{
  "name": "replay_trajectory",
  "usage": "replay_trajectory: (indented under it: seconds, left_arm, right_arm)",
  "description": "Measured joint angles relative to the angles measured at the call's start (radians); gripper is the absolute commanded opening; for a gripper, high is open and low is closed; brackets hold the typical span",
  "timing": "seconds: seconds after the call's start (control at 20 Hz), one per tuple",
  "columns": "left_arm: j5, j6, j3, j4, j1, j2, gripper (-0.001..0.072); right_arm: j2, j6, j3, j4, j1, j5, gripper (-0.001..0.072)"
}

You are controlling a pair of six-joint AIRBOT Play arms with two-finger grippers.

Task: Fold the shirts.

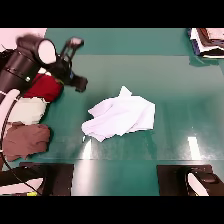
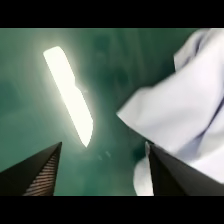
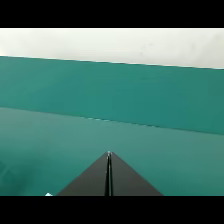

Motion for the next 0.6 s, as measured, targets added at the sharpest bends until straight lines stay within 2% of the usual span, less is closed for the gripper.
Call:
replay_trajectory:
  seconds: [0.35, 0.6]
  left_arm:
    - [0.171, 0.032, -0.388, -0.373, 0.059, 0.000, 0.0624]
    - [0.310, 0.063, -0.486, -0.558, 0.064, -0.001, 0.0623]
  right_arm:
    - [0.000, 0.000, 0.000, 0.000, 0.000, 0.005, 0.0015]
    - [0.000, 0.000, 0.000, 0.000, 0.000, 0.011, 0.0015]
